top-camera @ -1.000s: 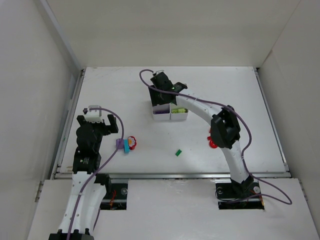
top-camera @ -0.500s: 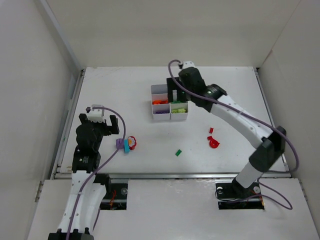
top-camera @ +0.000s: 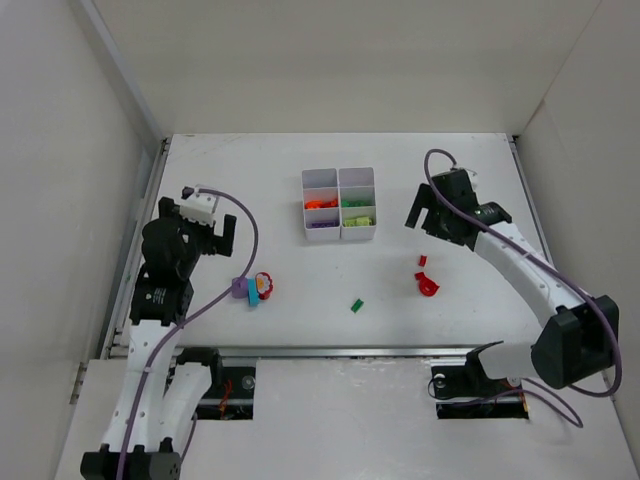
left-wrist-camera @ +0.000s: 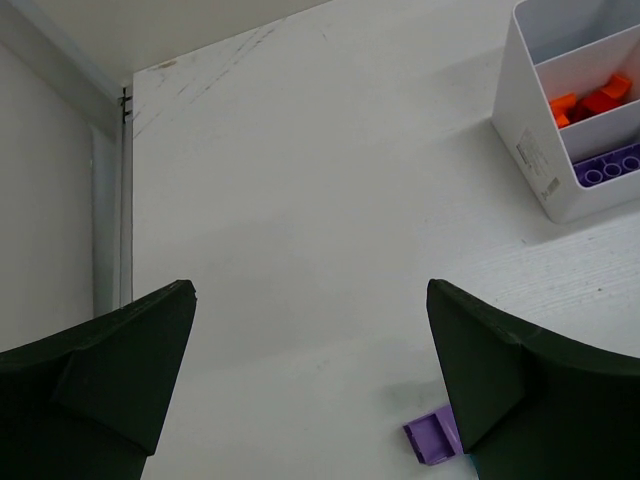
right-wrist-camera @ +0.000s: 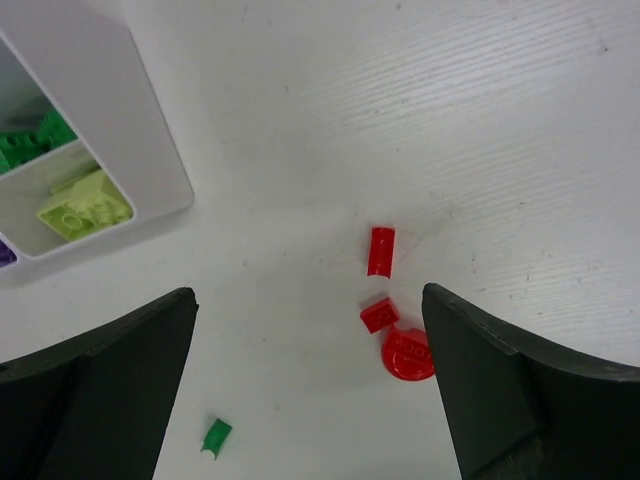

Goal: Sort the legos into containers by color

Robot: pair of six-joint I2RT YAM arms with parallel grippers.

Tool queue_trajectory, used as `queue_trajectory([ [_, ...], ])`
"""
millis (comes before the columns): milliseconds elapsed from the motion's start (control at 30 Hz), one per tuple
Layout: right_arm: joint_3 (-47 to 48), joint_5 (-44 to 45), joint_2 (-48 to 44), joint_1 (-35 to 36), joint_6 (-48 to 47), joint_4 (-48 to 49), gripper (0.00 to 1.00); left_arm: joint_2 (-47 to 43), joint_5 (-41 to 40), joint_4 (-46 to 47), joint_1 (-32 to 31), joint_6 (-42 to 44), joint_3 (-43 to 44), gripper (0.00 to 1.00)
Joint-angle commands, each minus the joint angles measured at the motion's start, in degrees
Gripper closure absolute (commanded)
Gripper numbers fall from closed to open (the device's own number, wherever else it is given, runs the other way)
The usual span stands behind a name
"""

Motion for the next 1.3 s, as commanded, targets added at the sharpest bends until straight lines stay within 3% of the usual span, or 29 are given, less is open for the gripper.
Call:
queue_trajectory([
  [0, -1.41, 0.87, -0.67, -2.78, 2.03, 3.85, 0.01, 1.64, -1.15, -1.00, -0.11, 2.96, 2.52, 0.00],
  [167, -2.82, -1.43, 4.60, -6.12, 2.74, 5.43, 0.04, 4.45, -1.25, 3.31, -0.11, 4.80, 2.52, 0.00],
  [200, -2.82, -1.43, 6.35, -6.12, 2.74, 5.43, 0.11, 5.24, -1.24, 3.93, -0.11, 4.80, 3.04, 0.00],
  [300, -2.82, -3.88, 8.91, -6.12, 2.74, 6.83, 0.22, 9.98, 2.00, 5.60, -0.11, 5.33, 4.54, 0.00],
  [433, -1.07, -4.41, 14.88, -5.34, 2.03, 6.06, 0.29, 18.59, 2.71, 9.99, -1.51, 7.35, 6.56, 0.00],
  [633, -3.34, -4.23, 16.48, -3.84, 5.20, 5.35, 0.29, 26.16, 2.71, 19.30, -5.38, 9.90, 7.09, 0.00],
  [967, -6.06, -5.29, 19.29, -3.31, 5.29, 5.35, 0.34, 25.81, 5.26, 24.59, -6.71, 4.89, 3.58, 0.00],
  [1133, -7.30, -5.29, 18.15, -3.31, 4.67, 5.87, 0.52, 21.78, 3.43, 26.95, -7.76, 4.28, -1.42, 0.00],
  [1267, -6.78, -5.29, 18.67, -3.31, 4.67, 5.87, 0.61, 20.54, 2.01, 26.44, -8.29, 3.75, -2.66, 0.00],
])
